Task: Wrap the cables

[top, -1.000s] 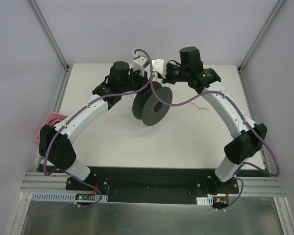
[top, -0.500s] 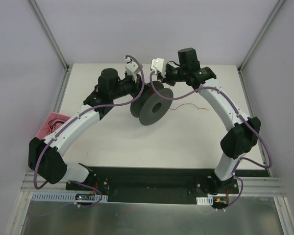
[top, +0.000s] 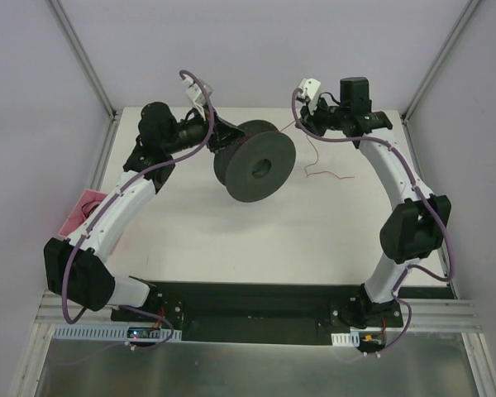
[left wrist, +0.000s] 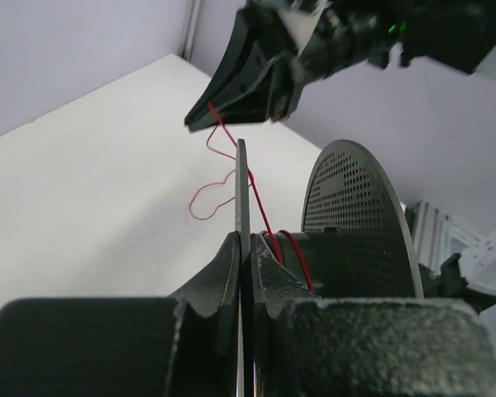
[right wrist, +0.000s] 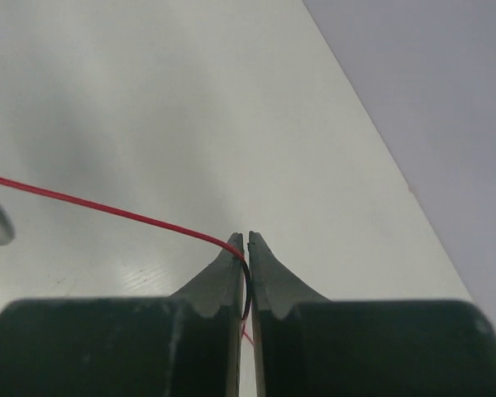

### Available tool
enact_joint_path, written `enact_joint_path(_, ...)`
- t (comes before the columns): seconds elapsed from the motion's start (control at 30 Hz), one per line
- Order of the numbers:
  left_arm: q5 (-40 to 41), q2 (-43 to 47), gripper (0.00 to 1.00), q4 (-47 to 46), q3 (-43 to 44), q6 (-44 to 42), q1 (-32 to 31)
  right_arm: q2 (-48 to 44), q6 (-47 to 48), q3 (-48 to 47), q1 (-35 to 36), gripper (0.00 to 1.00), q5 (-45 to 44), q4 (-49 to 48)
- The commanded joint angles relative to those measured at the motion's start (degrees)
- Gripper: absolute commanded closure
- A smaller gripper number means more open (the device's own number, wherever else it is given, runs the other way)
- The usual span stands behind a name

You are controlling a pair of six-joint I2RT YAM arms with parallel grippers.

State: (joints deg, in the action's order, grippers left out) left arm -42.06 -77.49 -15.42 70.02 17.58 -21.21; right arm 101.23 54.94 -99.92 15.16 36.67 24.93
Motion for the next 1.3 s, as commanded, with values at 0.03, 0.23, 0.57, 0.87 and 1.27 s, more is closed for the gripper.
enact_joint_path(0.03, -6.54, 0.24, 1.00, -8.48, 9.33, 14.91, 2.31, 0.02, -6.77, 3.50, -2.32, 0.92, 1.65, -3.75)
enact_joint_path(0.23, -0.67, -2.83, 1.00, -10.51, 15.66, 27.14, 6.35, -0.42, -10.55, 8.94, -2.94, 0.92, 3.50, -4.62)
enact_joint_path(0.57, 11.56, -5.91, 1.00, -3.31, 24.37, 37.34, 11.54, -3.05, -10.03, 18.70, -3.82, 0.94, 4.56, -5.24)
enact_joint_path(0.87, 5.42, -5.39, 1.00, -5.93, 23.94, 35.60, 11.72, -7.10, -14.58, 23.54, -3.91, 0.38, 3.77, -16.65)
enact_joint_path(1.27, 4.88, -2.75, 1.00, -2.87, 24.11, 32.43, 11.72, 1.51, -35.07, 15.46, -3.82, 0.39, 1.23, -23.79)
